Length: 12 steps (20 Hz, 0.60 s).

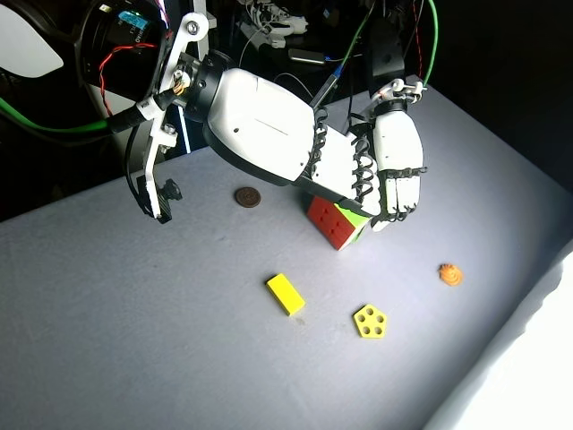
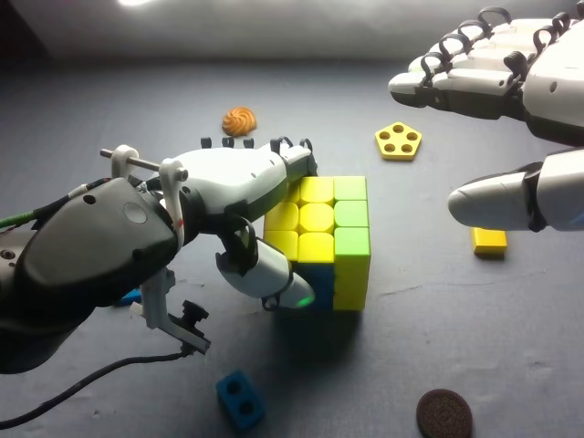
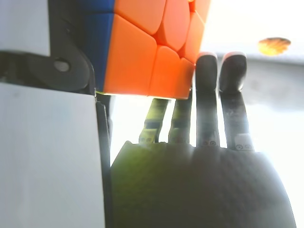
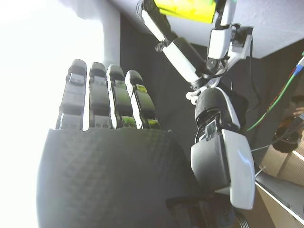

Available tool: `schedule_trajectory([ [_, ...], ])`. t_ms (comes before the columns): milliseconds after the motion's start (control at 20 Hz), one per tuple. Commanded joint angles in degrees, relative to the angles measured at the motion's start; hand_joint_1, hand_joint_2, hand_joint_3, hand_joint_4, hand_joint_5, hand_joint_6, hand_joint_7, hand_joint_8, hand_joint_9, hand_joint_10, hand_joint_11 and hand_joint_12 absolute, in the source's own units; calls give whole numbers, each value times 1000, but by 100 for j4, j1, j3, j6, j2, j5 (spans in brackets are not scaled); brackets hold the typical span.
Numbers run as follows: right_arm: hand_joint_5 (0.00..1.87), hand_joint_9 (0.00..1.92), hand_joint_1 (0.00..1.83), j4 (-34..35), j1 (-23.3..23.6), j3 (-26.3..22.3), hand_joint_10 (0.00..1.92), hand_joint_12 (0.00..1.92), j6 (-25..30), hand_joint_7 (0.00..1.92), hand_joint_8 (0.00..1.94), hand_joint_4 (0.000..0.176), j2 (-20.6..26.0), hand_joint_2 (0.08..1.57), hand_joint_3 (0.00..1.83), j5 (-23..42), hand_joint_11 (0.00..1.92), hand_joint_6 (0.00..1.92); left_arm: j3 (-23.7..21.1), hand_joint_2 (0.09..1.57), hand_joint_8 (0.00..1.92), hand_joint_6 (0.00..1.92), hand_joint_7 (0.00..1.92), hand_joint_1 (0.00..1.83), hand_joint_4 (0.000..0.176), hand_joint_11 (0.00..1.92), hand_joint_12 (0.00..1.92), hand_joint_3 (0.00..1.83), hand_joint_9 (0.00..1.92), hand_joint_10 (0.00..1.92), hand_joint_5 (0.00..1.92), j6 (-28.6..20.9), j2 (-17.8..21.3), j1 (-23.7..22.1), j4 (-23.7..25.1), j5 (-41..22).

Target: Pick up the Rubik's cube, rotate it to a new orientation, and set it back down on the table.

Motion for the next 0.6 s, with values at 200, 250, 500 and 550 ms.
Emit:
schedule_trajectory([
  [200, 0, 6, 34, 25, 44, -29, 2, 1, 37, 0, 0, 0, 30, 1279, 3, 668, 3, 0, 31, 1461, 1921, 1802, 385, 963, 20, 233, 1921, 0, 204, 1921, 448, -262, -43, 98, 439, -385],
  [250, 0, 9, 6, 25, 44, -29, 3, 0, 38, 0, 0, 0, 30, 1276, 2, 668, 0, 0, 35, 1462, 1921, 1807, 388, 960, 23, 236, 1921, 0, 207, 1921, 442, -288, -48, 114, 464, -387],
  [500, 0, 12, 0, 25, 43, -30, 4, 0, 39, 0, 0, 0, 30, 1275, 1, 667, 0, 0, 34, 1288, 1502, 1312, 153, 956, 0, 42, 1868, 0, 166, 1623, 246, -294, -58, 137, 483, -396],
  [550, 0, 25, 0, 25, 42, -29, 9, 3, 39, 0, 0, 0, 30, 1276, 1, 667, 7, 0, 33, 1235, 1120, 890, 212, 921, 0, 33, 1716, 0, 207, 1355, 191, -294, -58, 137, 483, -396],
])
